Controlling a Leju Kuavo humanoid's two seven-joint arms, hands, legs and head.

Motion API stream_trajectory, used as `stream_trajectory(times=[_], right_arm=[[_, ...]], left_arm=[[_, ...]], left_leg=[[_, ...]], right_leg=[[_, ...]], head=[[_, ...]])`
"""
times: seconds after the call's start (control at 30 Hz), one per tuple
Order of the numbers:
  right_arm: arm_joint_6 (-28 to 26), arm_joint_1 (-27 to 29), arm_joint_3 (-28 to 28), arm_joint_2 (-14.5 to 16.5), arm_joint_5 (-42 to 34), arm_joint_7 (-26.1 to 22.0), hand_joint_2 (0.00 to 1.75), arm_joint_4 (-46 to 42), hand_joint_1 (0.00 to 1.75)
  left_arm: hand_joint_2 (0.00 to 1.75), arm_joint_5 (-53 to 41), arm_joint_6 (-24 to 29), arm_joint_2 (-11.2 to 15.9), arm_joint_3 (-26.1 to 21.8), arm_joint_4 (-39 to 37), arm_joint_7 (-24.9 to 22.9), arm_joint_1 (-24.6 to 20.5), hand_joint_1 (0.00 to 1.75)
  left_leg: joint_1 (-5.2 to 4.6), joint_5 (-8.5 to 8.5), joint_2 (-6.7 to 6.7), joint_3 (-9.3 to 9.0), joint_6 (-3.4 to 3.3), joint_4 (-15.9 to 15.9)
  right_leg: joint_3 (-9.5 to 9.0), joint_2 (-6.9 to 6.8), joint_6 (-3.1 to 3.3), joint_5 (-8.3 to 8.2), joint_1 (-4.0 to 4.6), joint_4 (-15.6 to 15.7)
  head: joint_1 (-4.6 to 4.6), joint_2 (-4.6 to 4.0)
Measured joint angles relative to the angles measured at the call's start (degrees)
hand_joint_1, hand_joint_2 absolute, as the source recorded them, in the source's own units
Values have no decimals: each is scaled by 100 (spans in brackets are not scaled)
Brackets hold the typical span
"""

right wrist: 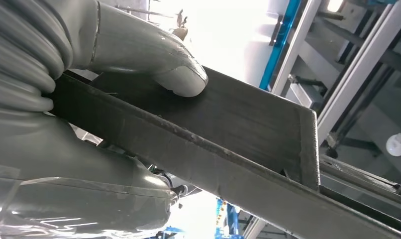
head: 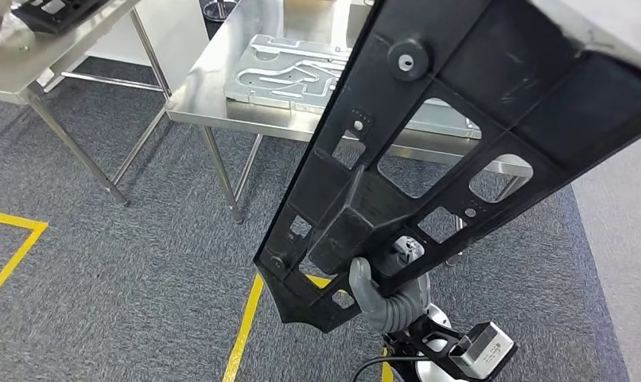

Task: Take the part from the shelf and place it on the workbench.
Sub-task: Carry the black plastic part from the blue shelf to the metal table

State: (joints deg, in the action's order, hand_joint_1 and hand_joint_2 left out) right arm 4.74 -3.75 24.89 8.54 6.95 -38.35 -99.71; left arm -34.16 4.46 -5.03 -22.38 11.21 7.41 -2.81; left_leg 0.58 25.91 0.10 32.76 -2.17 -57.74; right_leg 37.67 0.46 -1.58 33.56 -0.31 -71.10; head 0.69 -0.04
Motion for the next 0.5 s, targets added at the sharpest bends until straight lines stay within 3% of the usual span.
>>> stream_trajectory(times=[0.03, 0.07, 0.1, 0.17, 0.23, 0.37, 0.43, 0.5], right_arm=[[1, -4, 10, -7, 3, 5, 175, -3, 175], [2, -8, 20, -16, 5, 8, 175, -6, 175], [4, -18, 31, -27, 11, 11, 175, -14, 175], [2, -51, 57, -45, 23, 16, 175, -44, 175], [-15, -87, 81, -60, 34, 28, 175, -77, 175], [-68, -103, 119, -85, 38, 86, 175, -121, 175], [-78, -117, 150, -91, 29, 96, 175, -144, 175], [-87, -122, 185, -99, 20, 103, 175, -155, 175]], left_arm=[[175, -1, 1, -1, -1, 0, 0, -2, 0], [175, -1, 1, -1, -2, 0, 0, 1, 0], [175, -2, 2, -4, -3, 0, -1, 4, 0], [175, -5, 2, -15, -5, 0, -2, 10, 0], [175, -10, 2, -25, -7, 0, -4, -5, 0], [175, -25, 1, -31, -9, 0, -16, -23, 0], [175, -43, 0, -31, -10, 0, -20, -29, 0], [175, -54, 0, -31, -16, 0, -15, -31, 0]], left_leg=[[2, 23, -1, -17, 5, -2], [6, 50, -4, -45, 15, -4], [11, 82, -6, -86, 30, -5], [20, 152, -7, -172, 76, 1], [22, 204, -5, -218, 146, 23], [24, 247, 8, -275, 307, -107], [38, 385, 7, -26, 320, -593], [39, 640, 3, 459, 324, -1339]], right_leg=[[166, -7, -19, 60, -25, -211], [243, -14, -37, -6, -49, -230], [202, -22, -48, -198, -69, -24], [-72, -46, -55, -680, -90, 721], [-248, -70, 11, -796, -53, 1208], [-387, -57, 223, -752, -34, 1344], [-525, -55, 294, -700, -35, 1362], [-615, -54, 337, -612, -6, 1363]], head=[[-1, 0], [0, 0], [1, 0], [-1, 0], [-1, 0], [-5, -1], [-23, 0], [-43, 0]])
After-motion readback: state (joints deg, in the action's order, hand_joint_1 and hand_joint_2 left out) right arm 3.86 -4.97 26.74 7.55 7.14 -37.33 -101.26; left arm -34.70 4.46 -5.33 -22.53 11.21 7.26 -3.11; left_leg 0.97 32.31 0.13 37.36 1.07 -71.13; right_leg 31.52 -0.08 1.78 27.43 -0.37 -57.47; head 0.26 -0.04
